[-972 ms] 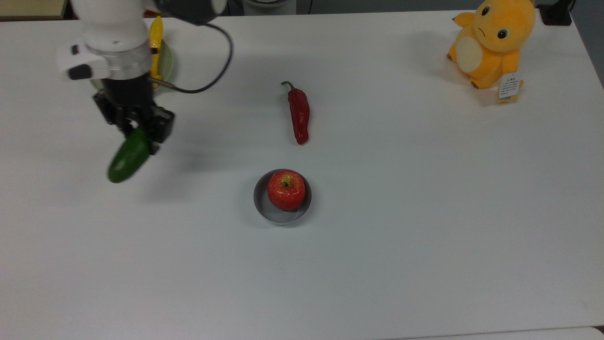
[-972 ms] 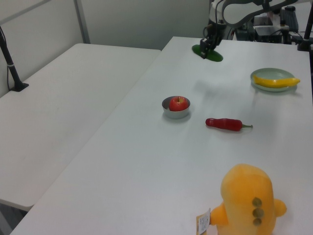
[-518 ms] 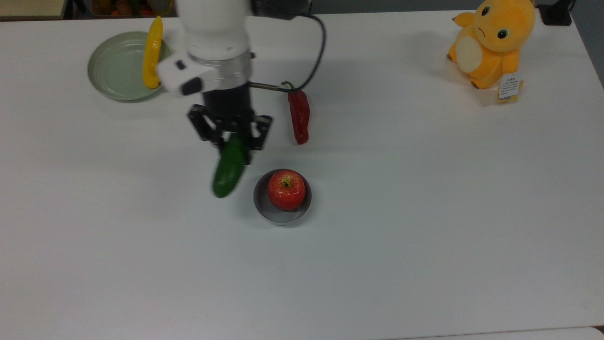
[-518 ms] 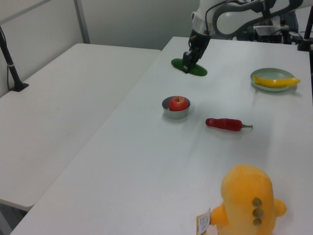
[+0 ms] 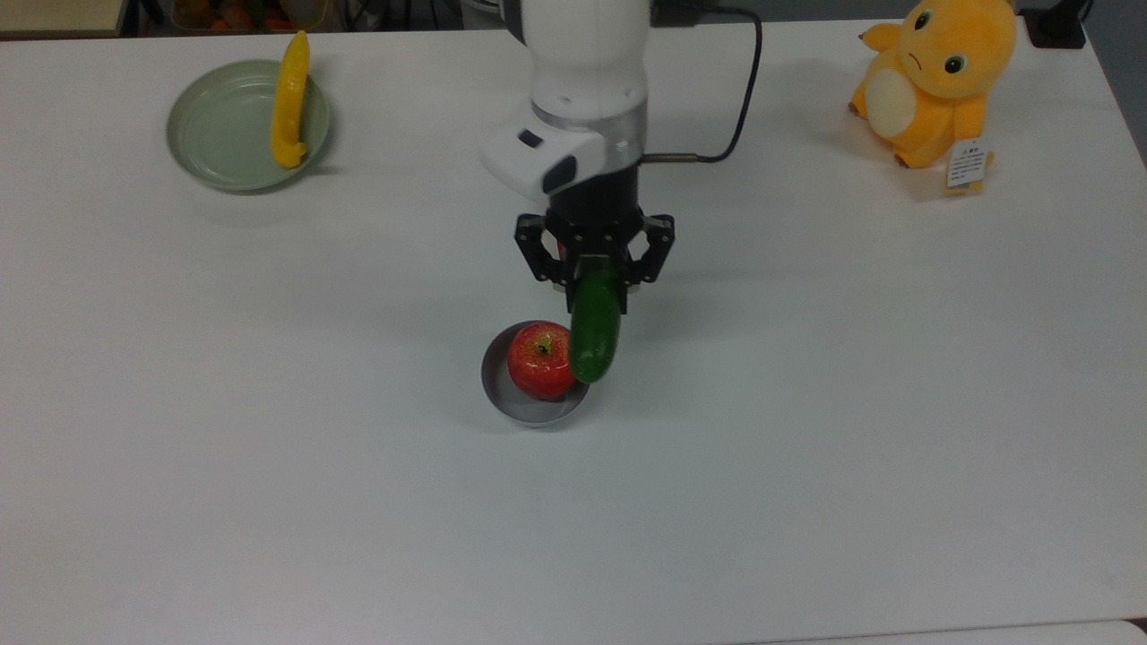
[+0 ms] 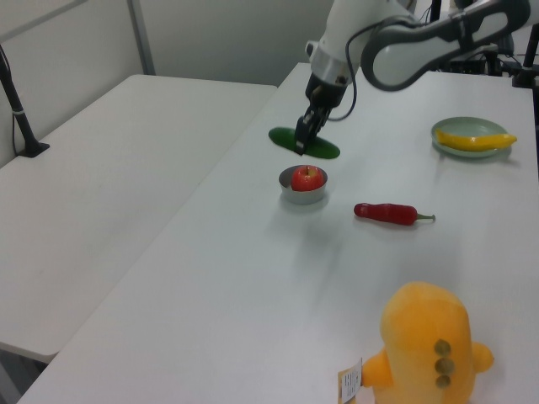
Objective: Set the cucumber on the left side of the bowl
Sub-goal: 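Lift the cucumber and carry it toward the metal bowl with the apple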
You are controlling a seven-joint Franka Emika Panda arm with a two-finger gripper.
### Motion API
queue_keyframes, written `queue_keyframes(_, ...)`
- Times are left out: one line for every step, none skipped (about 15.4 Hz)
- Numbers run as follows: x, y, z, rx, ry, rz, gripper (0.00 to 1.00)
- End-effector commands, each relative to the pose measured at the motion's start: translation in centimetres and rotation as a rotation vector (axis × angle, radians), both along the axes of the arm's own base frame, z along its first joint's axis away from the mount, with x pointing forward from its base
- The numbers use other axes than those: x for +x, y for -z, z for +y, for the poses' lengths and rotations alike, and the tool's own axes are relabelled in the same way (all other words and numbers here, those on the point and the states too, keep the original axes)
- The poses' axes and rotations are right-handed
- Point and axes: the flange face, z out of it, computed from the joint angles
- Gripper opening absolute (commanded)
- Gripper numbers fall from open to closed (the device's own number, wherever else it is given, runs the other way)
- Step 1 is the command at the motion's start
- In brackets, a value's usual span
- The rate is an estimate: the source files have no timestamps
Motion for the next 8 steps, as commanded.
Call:
queue_keyframes(0.0,4.6,3.4,-0.029,-0.039,0.024,0.18)
queue_keyframes(-0.1,5.1,4.5,-0.029,-0.057,0.019,0.18)
queue_keyframes(-0.2,5.7,5.2,-0.033,-0.071,0.016,0.18)
queue_keyframes(-0.2,6.3,5.5,-0.04,-0.077,0.017,0.18)
queue_keyframes(-0.2,6.8,5.5,-0.044,-0.078,0.021,0.18)
queue_keyframes(-0.2,7.5,5.6,-0.048,-0.081,0.031,0.19)
queue_keyframes(-0.2,7.7,5.6,-0.048,-0.081,0.032,0.2)
queue_keyframes(-0.2,7.8,5.7,-0.049,-0.084,0.033,0.2)
